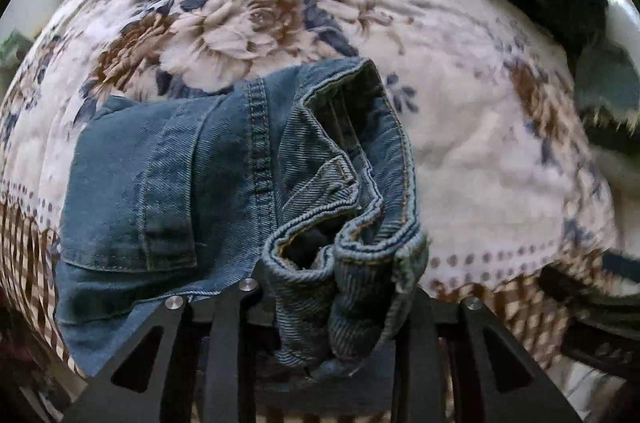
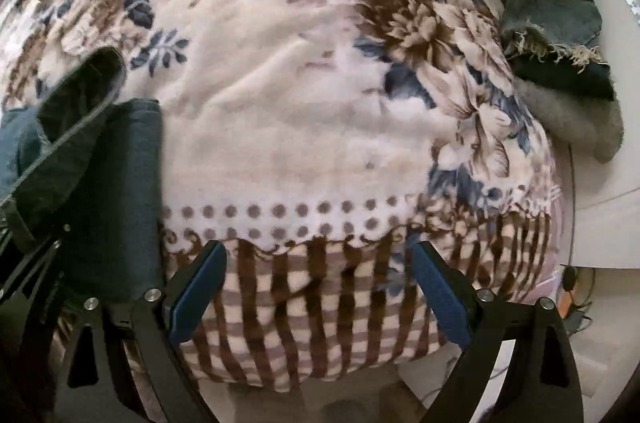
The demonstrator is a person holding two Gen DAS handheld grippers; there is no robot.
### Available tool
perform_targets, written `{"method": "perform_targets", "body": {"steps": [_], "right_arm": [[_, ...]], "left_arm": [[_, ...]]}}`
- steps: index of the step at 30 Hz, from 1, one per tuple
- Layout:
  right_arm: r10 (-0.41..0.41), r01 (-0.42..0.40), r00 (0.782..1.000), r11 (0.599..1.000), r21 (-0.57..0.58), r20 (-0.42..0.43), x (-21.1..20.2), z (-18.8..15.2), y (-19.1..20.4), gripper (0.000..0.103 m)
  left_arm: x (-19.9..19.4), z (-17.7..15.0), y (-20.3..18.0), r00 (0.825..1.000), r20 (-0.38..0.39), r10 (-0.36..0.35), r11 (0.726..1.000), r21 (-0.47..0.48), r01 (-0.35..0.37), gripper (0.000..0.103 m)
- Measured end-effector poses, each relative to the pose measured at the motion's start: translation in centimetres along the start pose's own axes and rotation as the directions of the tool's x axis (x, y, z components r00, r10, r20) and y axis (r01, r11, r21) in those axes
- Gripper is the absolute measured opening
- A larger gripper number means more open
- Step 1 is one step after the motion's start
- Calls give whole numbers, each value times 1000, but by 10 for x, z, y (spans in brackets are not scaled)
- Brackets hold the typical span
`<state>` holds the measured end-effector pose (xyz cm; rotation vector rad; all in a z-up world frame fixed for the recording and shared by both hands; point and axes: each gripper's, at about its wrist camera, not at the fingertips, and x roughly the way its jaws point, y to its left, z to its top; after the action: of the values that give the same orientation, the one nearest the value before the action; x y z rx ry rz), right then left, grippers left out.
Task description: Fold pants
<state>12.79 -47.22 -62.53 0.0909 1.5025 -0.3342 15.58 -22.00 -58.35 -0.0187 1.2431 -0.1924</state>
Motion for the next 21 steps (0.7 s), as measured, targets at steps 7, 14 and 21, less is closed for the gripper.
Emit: {"method": "perform_targets", "body": {"steps": [7,14,21], "right_arm": [[328,-327,945,944,51,-11,-5,13,18,96],[604,-592,794,794,137,-67,19,33,50,96],[723,-710,669,691,137,-172,68,56,118,96]], "left_arm": [[-57,15,39,997,50,-52,991,-120,58,103],[-69,9,99,998,15,61,968,-246,-55,103],[-53,-6,185,983,-63,175,899,-396,-185,103]]}}
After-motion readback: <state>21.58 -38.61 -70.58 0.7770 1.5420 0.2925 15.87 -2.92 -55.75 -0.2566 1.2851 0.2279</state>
